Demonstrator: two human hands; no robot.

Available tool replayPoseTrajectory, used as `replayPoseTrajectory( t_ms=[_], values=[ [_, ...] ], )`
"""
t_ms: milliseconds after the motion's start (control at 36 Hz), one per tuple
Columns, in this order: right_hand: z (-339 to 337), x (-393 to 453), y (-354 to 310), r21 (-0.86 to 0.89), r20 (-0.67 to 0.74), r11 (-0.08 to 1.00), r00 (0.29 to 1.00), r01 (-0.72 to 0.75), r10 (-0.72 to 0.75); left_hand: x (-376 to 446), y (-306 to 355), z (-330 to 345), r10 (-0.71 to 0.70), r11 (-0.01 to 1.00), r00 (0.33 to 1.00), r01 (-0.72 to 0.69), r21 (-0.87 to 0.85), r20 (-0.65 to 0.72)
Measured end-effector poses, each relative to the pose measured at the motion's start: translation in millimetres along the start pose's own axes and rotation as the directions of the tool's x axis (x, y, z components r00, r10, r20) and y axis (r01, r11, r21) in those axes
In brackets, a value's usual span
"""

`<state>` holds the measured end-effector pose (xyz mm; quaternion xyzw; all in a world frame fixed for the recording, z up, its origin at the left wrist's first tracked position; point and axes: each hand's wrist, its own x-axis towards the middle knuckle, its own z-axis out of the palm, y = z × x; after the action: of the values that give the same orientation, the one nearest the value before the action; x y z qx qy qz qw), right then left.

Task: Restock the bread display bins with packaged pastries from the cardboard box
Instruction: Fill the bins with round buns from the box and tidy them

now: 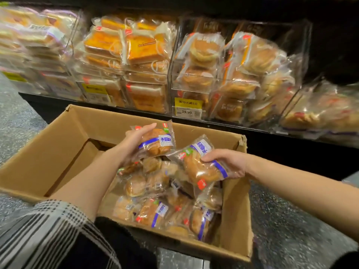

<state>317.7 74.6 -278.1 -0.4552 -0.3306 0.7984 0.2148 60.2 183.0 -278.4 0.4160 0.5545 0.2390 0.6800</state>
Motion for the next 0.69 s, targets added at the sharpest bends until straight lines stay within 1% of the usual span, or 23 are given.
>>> replayPoseTrajectory(
  t_ms=[56, 111, 167, 250, 333, 389, 444, 528, 556, 611, 639, 694],
  values=[
    [-2.6, -19.2, -0.7, 0.07, -0.088, 0.996, 0.995, 0.056, -0.049, -8.5, 1.9, 16.1, 0.036, 0.999, 0.997, -0.035, -0.015, 0.063],
    [-8.5, -37.2, -1.5, 0.12, -0.149, 0.986, 0.984, 0.118, -0.1, -8.9, 0.5, 28.3, 0.081, 0.997, 0.993, -0.08, -0.015, 0.083],
    [-16.0, -54.8, -1.7, 0.167, -0.194, 0.967, 0.968, 0.193, -0.16, -4.7, 0.0, 39.7, 0.141, 0.99, 0.984, -0.142, -0.004, 0.107],
    [-22.3, -83.8, -2.5, 0.252, -0.24, 0.911, 0.933, 0.326, -0.267, -11.9, 8.9, 65.3, 0.249, 0.968, 0.956, -0.251, -0.01, 0.157],
    [-26.3, -113.1, -2.7, 0.181, -0.289, 0.864, 0.865, 0.47, -0.41, -25.0, 20.5, 94.5, 0.346, 0.935, 0.916, -0.355, 0.009, 0.204],
    [-34.2, -126.5, -0.1, 0.194, -0.331, 0.818, 0.821, 0.541, -0.465, -30.4, 26.0, 110.2, 0.39, 0.917, 0.897, -0.399, 0.002, 0.21],
    [-45.7, -142.5, 4.4, 0.225, -0.386, 0.775, 0.785, 0.59, -0.485, -32.4, 29.5, 128.4, 0.428, 0.901, 0.882, -0.434, -0.011, 0.197],
    [-57.2, -164.6, 9.4, 0.227, -0.44, 0.741, 0.746, 0.631, -0.5, -34.3, 31.1, 152.5, 0.481, 0.871, 0.855, -0.492, 0.007, 0.194],
    [-60.0, -172.7, 10.2, 0.216, -0.475, 0.73, 0.723, 0.649, -0.502, -36.5, 32.4, 160.9, 0.498, 0.857, 0.843, -0.514, 0.031, 0.202],
    [-64.3, -187.4, 10.8, 0.183, -0.578, 0.704, 0.654, 0.687, -0.488, -39.6, 34.7, 177.4, 0.526, 0.832, 0.823, -0.55, 0.07, 0.213],
    [-67.5, -193.6, 11.3, 0.183, -0.631, 0.691, 0.623, 0.699, -0.462, -41.8, 35.9, 186.1, 0.55, 0.818, 0.809, -0.572, 0.063, 0.208],
    [-66.8, -204.2, 8.6, 0.222, -0.696, 0.649, 0.584, 0.728, -0.417, -45.7, 41.0, 202.5, 0.594, 0.793, 0.781, -0.609, 0.022, 0.194]
  ],
)
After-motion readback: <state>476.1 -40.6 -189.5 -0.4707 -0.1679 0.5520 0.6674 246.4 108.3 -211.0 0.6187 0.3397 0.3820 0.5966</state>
